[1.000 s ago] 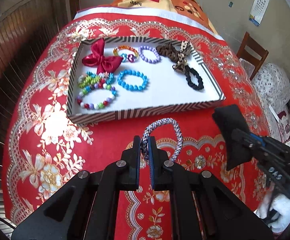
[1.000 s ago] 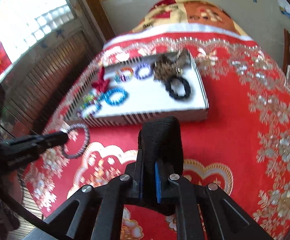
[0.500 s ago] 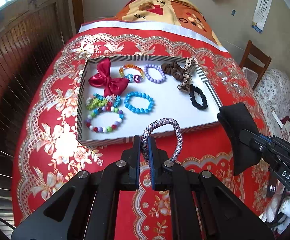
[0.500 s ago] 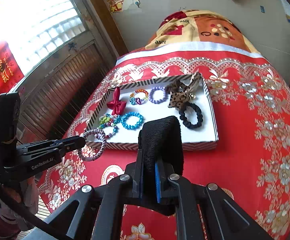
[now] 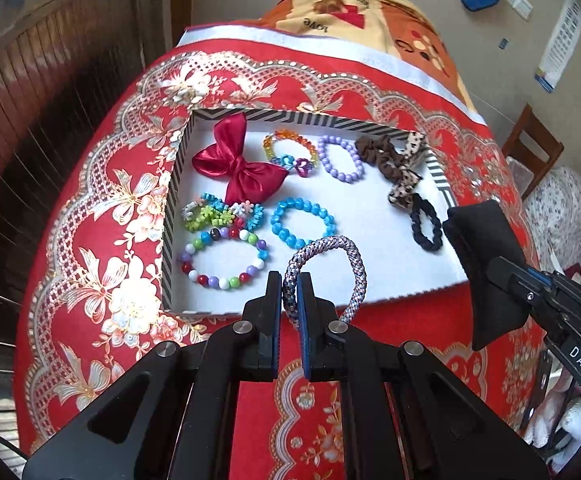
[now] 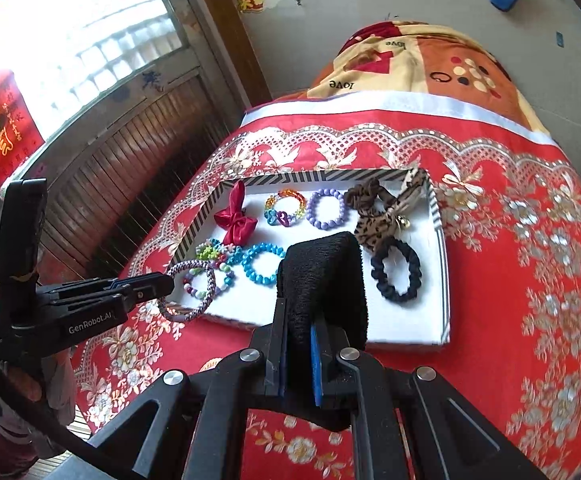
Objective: Organize jewelry
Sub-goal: 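Carry the pouch and silver bracelet into the tray and release both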
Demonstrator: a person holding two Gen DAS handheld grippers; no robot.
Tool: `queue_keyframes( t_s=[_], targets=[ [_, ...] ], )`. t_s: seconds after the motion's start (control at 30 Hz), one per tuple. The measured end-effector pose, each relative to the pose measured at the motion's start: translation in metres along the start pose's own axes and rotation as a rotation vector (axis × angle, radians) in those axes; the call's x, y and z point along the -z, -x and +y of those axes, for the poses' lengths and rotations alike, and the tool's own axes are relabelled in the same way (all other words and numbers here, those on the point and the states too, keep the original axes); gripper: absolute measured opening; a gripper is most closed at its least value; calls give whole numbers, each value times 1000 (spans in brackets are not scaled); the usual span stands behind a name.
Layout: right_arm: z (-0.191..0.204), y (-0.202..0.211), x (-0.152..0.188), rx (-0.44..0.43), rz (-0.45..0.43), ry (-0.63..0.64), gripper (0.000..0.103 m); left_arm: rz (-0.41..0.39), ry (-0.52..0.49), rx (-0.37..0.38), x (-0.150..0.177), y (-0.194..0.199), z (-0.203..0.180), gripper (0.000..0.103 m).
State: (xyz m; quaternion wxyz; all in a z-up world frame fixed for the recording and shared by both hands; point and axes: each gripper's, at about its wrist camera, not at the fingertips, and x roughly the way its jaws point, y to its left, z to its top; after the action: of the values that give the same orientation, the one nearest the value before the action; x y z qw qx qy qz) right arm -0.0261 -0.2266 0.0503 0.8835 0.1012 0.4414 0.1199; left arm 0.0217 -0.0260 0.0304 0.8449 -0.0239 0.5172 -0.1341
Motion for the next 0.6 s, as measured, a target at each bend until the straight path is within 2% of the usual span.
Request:
queue_keyframes(
  t_s=[0.33, 0.6],
  targets=[
    [-1, -59, -38, -82, 64, 40, 8, 40, 76, -55, -19, -41, 5, 6],
    [-12, -121, -45, -95, 152, 36, 8, 89, 87, -95, -19, -68, 0, 6]
  ],
)
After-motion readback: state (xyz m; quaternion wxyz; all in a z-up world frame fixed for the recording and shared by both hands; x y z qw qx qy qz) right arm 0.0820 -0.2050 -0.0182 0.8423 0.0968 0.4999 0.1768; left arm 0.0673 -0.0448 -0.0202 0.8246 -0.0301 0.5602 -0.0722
